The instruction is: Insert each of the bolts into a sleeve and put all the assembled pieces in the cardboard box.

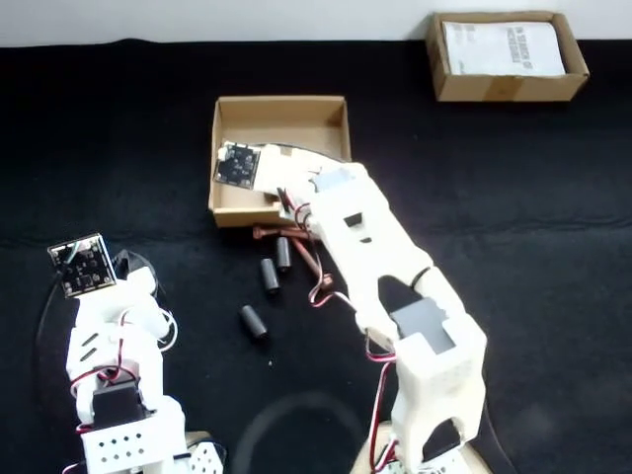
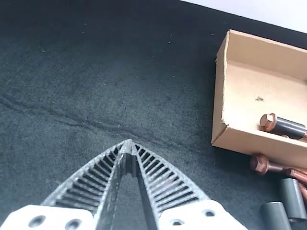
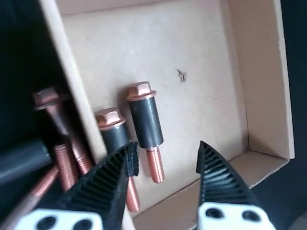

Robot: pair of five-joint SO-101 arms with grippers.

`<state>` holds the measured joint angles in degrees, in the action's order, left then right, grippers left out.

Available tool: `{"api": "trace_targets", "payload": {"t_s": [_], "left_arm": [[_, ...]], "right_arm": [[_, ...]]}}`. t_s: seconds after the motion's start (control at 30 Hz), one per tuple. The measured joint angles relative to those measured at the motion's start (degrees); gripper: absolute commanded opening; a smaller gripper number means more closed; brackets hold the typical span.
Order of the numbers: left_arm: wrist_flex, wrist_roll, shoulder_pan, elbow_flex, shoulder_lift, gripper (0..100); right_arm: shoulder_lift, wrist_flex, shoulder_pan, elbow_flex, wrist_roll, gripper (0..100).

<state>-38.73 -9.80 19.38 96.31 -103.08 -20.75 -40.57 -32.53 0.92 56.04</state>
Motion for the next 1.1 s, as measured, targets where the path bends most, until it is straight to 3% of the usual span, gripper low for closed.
{"api": "trace_targets", "payload": {"t_s": [0.13, 0.43, 0.6, 0.77, 1.1], "left_arm": [[0.00, 0.00, 0.00, 0.00, 0.00, 1], [0.00, 0.00, 0.00, 0.00, 0.00, 1], [0.00, 0.09, 0.00, 0.00, 0.00, 1], [0.00, 0.09, 0.00, 0.00, 0.00, 1], [0.00, 0.09, 0.00, 0.00, 0.00, 1]], "right_arm": [[5.80, -6.86, -1.41, 2.02, -11.16, 10.4], [14.24, -37.89, -6.68, 15.91, -45.54, 10.3], [14.24, -46.59, -9.93, 16.26, -59.52, 10.1], [14.24, -44.66, -11.25, 11.69, -63.30, 10.1], [14.24, -28.84, -11.25, -5.98, -62.95, 10.1]]}}
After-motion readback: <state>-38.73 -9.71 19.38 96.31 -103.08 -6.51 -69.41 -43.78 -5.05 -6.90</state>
